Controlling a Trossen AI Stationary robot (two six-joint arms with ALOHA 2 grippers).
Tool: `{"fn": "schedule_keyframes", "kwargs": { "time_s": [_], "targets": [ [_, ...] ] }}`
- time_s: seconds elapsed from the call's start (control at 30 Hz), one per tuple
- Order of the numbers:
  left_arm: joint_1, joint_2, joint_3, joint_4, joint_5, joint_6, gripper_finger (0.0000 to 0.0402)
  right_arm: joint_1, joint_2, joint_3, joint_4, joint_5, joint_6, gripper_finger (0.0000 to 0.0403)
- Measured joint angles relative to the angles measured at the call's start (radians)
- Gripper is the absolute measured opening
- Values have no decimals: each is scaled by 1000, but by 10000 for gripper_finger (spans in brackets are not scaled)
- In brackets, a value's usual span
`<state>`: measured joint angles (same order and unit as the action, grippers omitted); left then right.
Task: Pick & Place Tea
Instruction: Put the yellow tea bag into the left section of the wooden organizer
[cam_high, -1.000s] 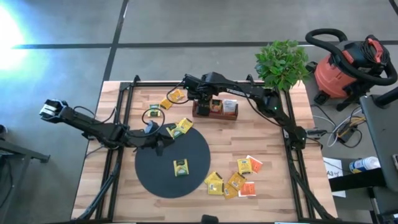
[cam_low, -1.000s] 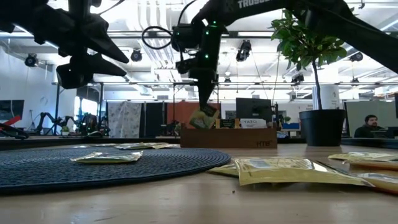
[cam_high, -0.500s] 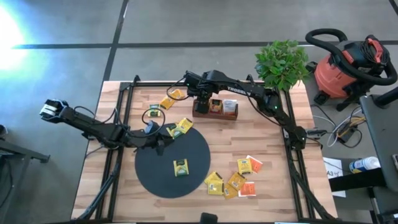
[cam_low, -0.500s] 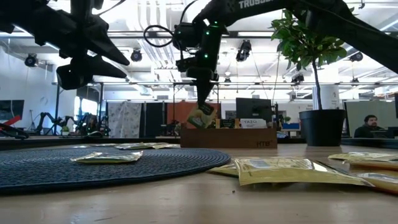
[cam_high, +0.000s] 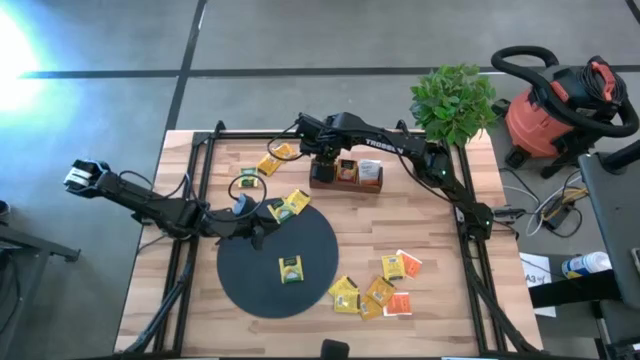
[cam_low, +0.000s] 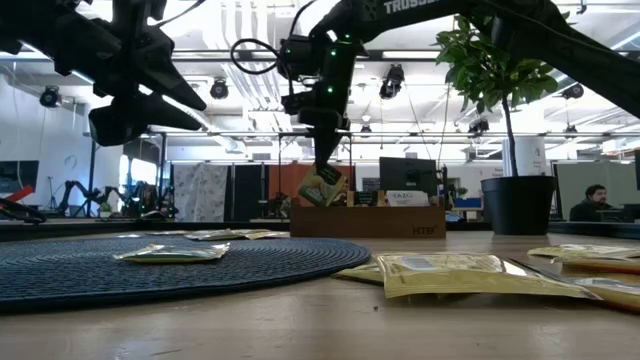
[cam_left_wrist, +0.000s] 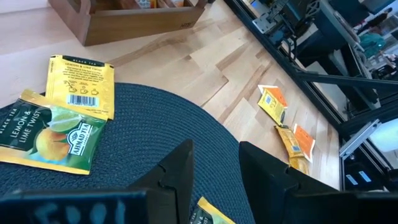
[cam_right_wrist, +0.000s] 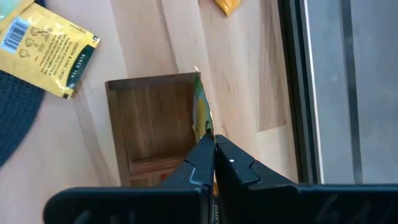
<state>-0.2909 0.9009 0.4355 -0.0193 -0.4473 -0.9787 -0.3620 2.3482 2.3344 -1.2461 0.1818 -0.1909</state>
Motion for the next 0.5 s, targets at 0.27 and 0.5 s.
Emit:
{"fn": "schedule_keyframes", "kwargs": {
  "time_s": [0.27,0.5],
  "targets": [
    [0,0,0,0,0,0,124,-19,0,0,-6,0,-3,8],
    [0,0,0,-1,0,-1,124,-15,0,0,-62,-7,-63,8]
  ]
}}
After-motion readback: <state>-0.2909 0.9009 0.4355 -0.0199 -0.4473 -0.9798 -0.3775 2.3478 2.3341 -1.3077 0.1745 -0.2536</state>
